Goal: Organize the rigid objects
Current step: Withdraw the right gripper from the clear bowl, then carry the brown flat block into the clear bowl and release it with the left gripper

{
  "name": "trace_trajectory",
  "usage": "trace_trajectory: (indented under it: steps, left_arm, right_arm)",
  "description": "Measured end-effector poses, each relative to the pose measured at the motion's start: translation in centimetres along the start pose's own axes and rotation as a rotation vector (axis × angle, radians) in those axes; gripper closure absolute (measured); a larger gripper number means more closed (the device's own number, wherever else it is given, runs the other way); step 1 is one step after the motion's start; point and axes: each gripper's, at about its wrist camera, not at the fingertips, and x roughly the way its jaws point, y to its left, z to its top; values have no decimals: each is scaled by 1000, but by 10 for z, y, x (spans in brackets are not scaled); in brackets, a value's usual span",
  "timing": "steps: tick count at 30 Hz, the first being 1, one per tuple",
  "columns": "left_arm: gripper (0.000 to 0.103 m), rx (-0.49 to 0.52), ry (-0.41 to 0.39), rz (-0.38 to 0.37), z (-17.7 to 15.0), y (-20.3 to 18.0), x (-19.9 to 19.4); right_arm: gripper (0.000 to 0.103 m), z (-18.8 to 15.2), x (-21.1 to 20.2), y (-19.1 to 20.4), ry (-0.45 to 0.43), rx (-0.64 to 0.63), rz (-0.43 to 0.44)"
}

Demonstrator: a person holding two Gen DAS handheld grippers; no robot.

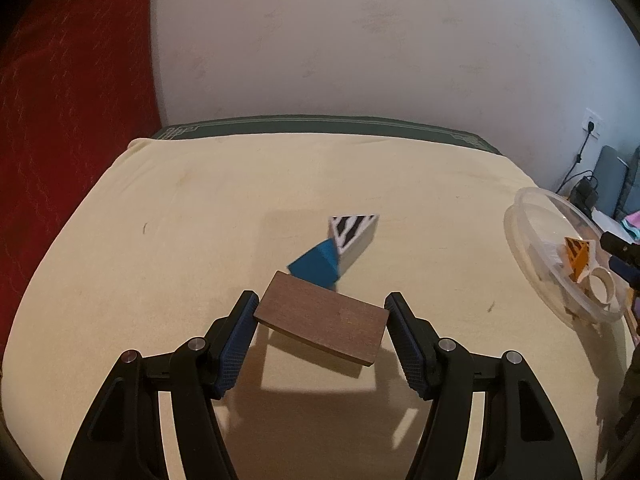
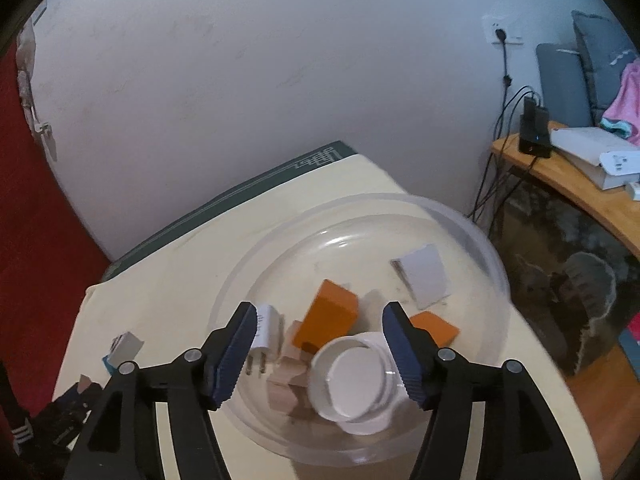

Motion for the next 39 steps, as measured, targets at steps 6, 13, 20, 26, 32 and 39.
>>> trace_trajectory:
  steps: [6, 13, 20, 26, 32, 39]
  left_arm:
    - [37, 11, 15, -62, 7, -19, -2]
    - [37, 71, 12, -159, 20, -64, -8]
    - [37, 129, 4, -257, 29, -110, -11]
    - [37, 189, 15, -310, 33, -151, -6]
    - [37, 234, 15, -343, 34, -174, -4]
    - [37, 266, 19, -365, 35, -191, 2]
  right_arm:
    - [26, 0, -12, -8, -57, 6, -58]
    - [24, -1, -20, -10, -114, -8, -121]
    - [16, -2, -23, -17, -144, 30, -123]
    - [14, -2, -26, -30, -150, 90, -130]
    - [13, -2, -27, -33, -151, 110, -123]
    - [13, -3, -30, -39, -159, 141, -117]
